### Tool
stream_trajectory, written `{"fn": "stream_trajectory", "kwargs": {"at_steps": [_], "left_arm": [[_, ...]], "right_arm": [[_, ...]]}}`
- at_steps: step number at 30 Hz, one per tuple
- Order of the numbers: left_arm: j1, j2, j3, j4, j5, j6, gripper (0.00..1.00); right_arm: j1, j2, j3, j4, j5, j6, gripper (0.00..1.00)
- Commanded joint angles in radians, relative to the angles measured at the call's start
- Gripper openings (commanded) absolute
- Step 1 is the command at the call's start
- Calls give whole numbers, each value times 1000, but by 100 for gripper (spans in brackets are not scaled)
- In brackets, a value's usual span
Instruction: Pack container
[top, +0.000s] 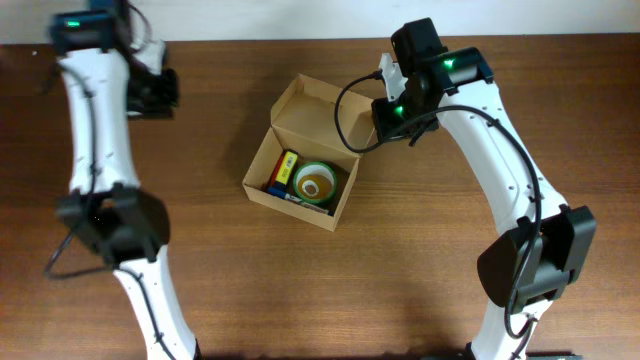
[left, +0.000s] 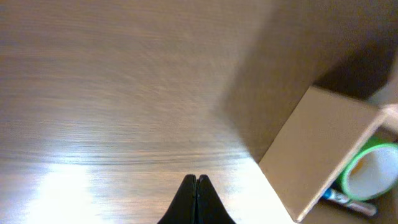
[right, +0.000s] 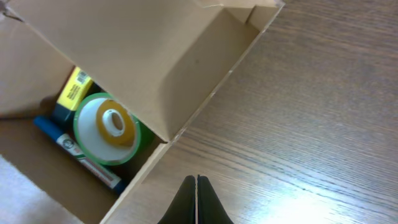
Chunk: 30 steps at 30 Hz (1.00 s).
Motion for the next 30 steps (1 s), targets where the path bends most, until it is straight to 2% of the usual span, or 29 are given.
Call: {"fn": "stream_trajectory", "kwargs": {"at_steps": [1, 11, 22, 30], "left_arm": [[-48, 83, -9, -40, 21, 38, 2], [-159, 119, -28, -43, 51, 55, 2], [-254, 119, -220, -36, 43, 55, 2], [-323, 119, -245, 2, 66, 24, 2]], "right_arm": [[-10, 7, -6, 3, 50, 3, 4], [-59, 7, -6, -4, 112, 0, 4], [-116, 7, -6, -21, 112, 0, 4], [-120, 7, -6, -25, 112, 0, 4]]}}
